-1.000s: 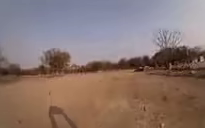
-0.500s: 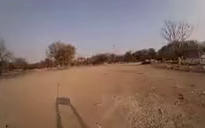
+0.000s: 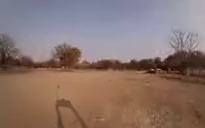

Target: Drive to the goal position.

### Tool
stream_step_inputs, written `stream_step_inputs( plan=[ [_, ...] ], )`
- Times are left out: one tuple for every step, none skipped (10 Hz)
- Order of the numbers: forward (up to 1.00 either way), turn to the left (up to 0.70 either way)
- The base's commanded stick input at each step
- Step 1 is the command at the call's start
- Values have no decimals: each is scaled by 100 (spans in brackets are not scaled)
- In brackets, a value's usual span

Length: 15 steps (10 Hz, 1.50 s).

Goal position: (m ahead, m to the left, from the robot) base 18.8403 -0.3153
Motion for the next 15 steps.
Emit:
stream_step_inputs(
  plan=[
    [70, 0],
    [70, 0],
    [70, 0],
    [70, 0],
    [70, 0],
    [70, 0],
    [70, 0],
    [70, 0],
    [70, 0],
    [70, 0],
    [70, 0],
    [70, 0],
    [70, 0],
    [70, 0],
    [70, 0]
  ],
)
